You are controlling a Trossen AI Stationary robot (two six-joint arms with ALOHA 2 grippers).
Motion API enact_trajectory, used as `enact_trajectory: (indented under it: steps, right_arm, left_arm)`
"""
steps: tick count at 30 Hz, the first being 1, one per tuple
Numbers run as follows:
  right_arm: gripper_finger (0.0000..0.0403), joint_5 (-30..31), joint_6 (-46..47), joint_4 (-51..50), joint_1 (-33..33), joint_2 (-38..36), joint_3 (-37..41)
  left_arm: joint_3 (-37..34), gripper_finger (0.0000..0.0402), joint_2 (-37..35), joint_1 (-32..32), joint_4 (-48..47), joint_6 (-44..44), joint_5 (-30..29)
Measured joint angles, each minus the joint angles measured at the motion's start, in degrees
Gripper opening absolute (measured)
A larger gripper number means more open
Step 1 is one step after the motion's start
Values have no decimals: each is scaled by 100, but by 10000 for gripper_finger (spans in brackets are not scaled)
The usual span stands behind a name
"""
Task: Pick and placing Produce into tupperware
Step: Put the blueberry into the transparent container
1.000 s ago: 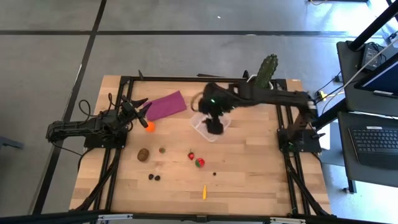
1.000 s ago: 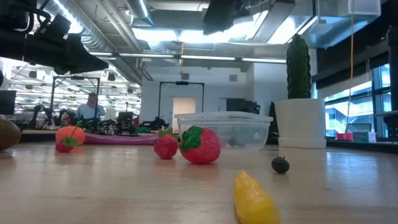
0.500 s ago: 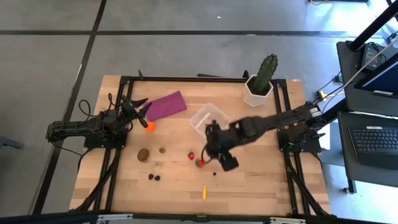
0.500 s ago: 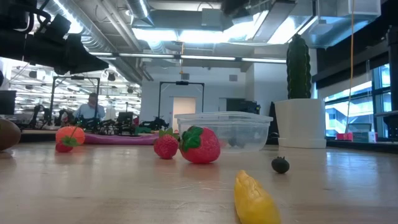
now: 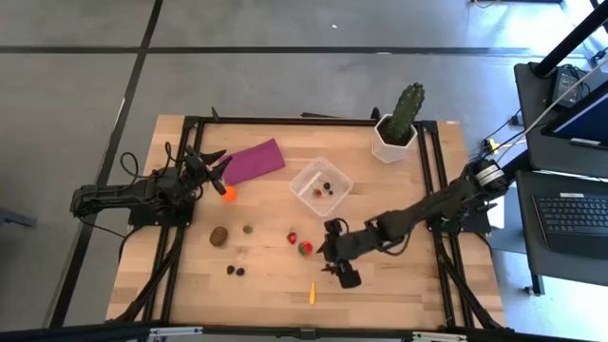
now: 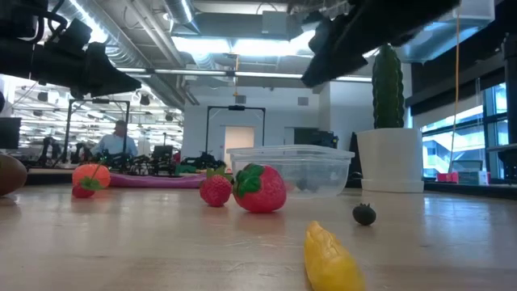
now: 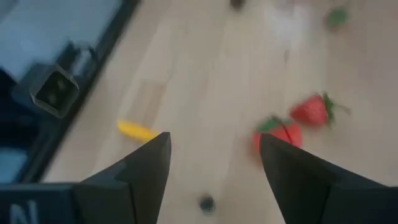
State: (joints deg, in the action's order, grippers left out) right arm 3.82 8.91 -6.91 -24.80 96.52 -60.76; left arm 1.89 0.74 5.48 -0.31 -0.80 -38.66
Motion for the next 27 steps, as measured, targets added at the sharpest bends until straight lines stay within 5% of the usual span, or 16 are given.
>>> enact_trajectory:
  steps: [12, 27]
  right_arm:
    - [248, 1119, 541, 2221, -529, 47, 1617]
    - [248, 1164, 828, 3157, -542, 809, 1806]
  left_arm:
    - [0, 124, 2, 1, 2, -15, 0]
    - [0, 124, 2, 1, 1, -13, -2]
